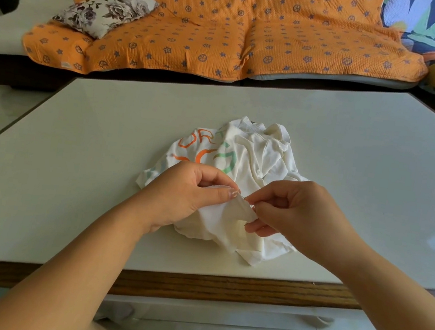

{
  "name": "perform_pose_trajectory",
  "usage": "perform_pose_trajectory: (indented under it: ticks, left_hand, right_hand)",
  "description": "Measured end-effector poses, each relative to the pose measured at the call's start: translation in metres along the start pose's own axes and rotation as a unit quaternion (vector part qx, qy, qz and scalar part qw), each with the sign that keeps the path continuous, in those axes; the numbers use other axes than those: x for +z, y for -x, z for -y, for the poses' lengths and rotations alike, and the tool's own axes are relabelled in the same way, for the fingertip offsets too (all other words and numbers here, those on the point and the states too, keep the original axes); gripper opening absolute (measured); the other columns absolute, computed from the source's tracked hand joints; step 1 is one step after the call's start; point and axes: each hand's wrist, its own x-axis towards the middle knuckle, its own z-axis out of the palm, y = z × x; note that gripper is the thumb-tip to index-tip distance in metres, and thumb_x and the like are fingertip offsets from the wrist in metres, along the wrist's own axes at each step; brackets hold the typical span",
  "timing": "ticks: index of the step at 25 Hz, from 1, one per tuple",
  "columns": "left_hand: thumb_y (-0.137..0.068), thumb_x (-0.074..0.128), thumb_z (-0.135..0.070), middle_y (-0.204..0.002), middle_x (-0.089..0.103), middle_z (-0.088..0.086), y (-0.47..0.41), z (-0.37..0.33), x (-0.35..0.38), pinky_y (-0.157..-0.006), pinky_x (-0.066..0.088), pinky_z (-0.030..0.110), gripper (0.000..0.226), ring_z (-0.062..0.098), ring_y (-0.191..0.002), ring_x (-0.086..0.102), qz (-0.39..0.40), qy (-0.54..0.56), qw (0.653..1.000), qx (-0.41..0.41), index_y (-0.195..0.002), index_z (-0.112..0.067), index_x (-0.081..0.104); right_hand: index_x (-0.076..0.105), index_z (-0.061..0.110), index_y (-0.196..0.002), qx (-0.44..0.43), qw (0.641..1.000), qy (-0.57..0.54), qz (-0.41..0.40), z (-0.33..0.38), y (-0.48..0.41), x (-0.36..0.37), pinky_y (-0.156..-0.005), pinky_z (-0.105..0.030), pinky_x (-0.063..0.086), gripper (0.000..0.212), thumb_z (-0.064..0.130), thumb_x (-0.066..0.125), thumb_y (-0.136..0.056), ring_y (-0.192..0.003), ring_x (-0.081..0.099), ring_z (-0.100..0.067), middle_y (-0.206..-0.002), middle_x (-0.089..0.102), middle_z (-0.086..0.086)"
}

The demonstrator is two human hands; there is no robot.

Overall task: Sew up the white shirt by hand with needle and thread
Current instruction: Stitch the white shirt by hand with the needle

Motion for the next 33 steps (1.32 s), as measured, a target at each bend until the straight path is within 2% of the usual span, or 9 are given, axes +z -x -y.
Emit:
perform_pose_trajectory:
  ticks: [4,7,12,16,21,25,28,33]
  left_hand:
    - [-0.086,0.071,-0.023,-0.089,0.076,-0.009,0.0,0.001,0.0,-0.088,0.049,0.025,0.009,0.001,-0.089,0.068,0.0,-0.001,1.0,0.0,-0.084,-0.029,0.077]
    - [-0.086,0.07,-0.022,-0.088,0.076,-0.01,0.0,0.0,0.0,-0.084,0.048,0.021,0.009,-0.002,-0.087,0.067,0.004,-0.002,1.0,0.0,-0.085,-0.027,0.077]
    - [-0.085,0.07,-0.022,-0.089,0.076,-0.009,0.0,0.0,-0.001,-0.085,0.047,0.021,0.007,-0.001,-0.088,0.067,0.013,0.011,1.0,-0.003,-0.088,-0.025,0.077]
    - [-0.072,0.071,-0.034,-0.087,0.076,-0.007,0.001,-0.001,0.0,-0.083,0.047,0.019,0.018,0.0,-0.085,0.067,0.025,0.036,0.999,-0.013,-0.086,-0.025,0.077]
    - [-0.067,0.074,-0.033,-0.085,0.075,-0.001,-0.001,0.001,0.002,-0.082,0.049,0.023,0.017,0.006,-0.083,0.067,0.032,0.079,0.996,-0.027,-0.081,-0.023,0.076]
    - [-0.067,0.076,-0.031,-0.089,0.075,0.004,-0.003,0.004,0.003,-0.091,0.048,0.031,0.018,0.011,-0.086,0.066,0.024,0.112,0.993,-0.034,-0.082,-0.021,0.076]
    - [-0.066,0.076,-0.029,-0.086,0.074,0.003,-0.004,0.004,0.004,-0.091,0.049,0.03,0.019,0.011,-0.085,0.066,0.017,0.131,0.99,-0.038,-0.082,-0.019,0.076]
    - [-0.067,0.077,-0.03,-0.089,0.076,0.004,-0.004,0.004,0.011,-0.094,0.05,0.032,0.021,0.013,-0.089,0.069,0.012,0.132,0.99,-0.051,-0.084,-0.019,0.077]
  right_hand:
    - [0.074,0.015,-0.09,-0.003,1.0,-0.003,0.002,0.0,0.0,0.0,-0.065,-0.014,0.057,0.021,0.001,0.059,-0.088,-0.066,0.073,-0.011,-0.068,0.075,-0.001]
    - [0.074,0.014,-0.093,-0.008,1.0,-0.006,0.008,-0.001,0.001,-0.001,-0.067,-0.016,0.058,0.021,0.001,0.059,-0.089,-0.067,0.073,-0.012,-0.068,0.075,-0.003]
    - [0.075,0.015,-0.095,-0.016,1.0,-0.018,0.018,-0.003,0.0,0.0,-0.069,-0.017,0.058,0.02,0.003,0.059,-0.093,-0.069,0.074,-0.011,-0.071,0.076,-0.003]
    - [0.075,0.016,-0.094,-0.02,0.999,-0.027,0.024,-0.005,-0.002,0.0,-0.065,-0.013,0.056,0.018,0.006,0.06,-0.093,-0.067,0.073,-0.01,-0.072,0.075,-0.001]
    - [0.075,0.018,-0.091,-0.023,0.998,-0.047,0.035,-0.009,-0.007,0.002,-0.068,-0.019,0.058,0.015,0.009,0.063,-0.092,-0.065,0.071,-0.011,-0.071,0.074,0.001]
    - [0.075,0.023,-0.085,-0.025,0.999,-0.041,0.008,-0.009,-0.009,0.003,-0.061,-0.013,0.053,0.02,0.007,0.064,-0.091,-0.054,0.064,-0.005,-0.063,0.071,0.0]
    - [0.073,0.022,-0.091,-0.037,0.999,-0.035,-0.002,-0.011,-0.007,0.005,-0.065,-0.013,0.054,0.022,0.004,0.061,-0.093,-0.06,0.069,-0.009,-0.07,0.074,-0.004]
    - [0.067,0.03,-0.102,-0.075,0.997,0.002,-0.029,-0.012,-0.005,0.013,-0.075,-0.018,0.056,0.027,0.007,0.055,-0.096,-0.071,0.071,-0.005,-0.08,0.074,0.004]
